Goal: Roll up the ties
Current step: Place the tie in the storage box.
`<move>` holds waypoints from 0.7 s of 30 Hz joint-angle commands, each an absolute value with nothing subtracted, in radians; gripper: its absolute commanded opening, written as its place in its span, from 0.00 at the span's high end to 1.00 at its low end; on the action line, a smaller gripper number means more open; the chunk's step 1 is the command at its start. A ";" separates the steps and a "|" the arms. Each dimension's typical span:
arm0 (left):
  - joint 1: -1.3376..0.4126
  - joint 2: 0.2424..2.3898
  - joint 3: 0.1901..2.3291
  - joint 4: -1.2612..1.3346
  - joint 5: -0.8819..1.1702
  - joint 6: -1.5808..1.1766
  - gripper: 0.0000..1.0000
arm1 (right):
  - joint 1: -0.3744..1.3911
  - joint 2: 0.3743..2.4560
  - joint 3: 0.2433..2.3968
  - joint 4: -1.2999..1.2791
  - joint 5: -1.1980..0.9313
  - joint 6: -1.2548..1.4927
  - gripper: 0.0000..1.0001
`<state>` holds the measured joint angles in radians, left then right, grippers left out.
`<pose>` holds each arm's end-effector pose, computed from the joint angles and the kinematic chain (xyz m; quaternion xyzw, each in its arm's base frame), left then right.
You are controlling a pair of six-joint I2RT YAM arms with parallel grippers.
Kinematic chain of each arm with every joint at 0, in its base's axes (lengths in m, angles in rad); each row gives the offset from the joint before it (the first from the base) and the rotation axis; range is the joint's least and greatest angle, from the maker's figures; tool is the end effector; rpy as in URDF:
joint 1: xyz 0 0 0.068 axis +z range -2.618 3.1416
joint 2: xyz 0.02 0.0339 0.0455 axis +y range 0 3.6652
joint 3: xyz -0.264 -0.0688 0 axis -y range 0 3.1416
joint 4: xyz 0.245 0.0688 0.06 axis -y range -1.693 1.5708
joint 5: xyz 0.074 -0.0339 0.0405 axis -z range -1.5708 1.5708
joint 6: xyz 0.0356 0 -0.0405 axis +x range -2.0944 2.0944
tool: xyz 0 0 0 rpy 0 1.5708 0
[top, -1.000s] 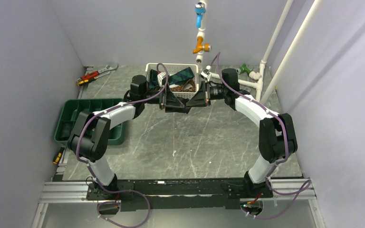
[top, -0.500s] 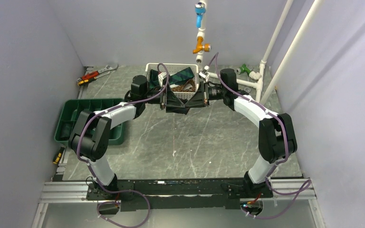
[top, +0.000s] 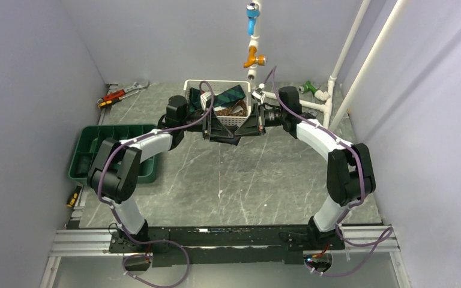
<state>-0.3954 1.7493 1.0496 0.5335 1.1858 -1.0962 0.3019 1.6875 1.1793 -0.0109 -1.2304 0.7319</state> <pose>0.3372 -0.1765 0.2470 0.1217 0.7185 -0.6768 0.1041 0.3419 0.1416 0.2663 -0.1323 0.7519 0.6365 0.1097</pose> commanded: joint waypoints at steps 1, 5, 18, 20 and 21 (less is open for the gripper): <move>-0.397 1.739 1.079 0.570 1.195 -1.087 0.98 | 0.307 1.681 1.235 -0.128 -1.230 0.626 0.93; -0.389 1.734 1.078 0.531 1.187 -1.063 1.00 | 0.306 1.685 1.252 -0.161 -1.224 0.601 0.79; -0.280 1.641 1.101 -0.077 1.118 -0.614 1.00 | 0.254 1.685 1.337 -0.379 -1.159 0.395 0.00; -0.231 1.595 1.137 -0.317 1.042 -0.397 1.00 | 0.252 1.691 1.361 -0.450 -1.141 0.318 0.00; -0.203 1.582 1.159 -0.440 1.008 -0.301 1.00 | 0.252 1.695 1.372 -0.482 -1.134 0.286 0.00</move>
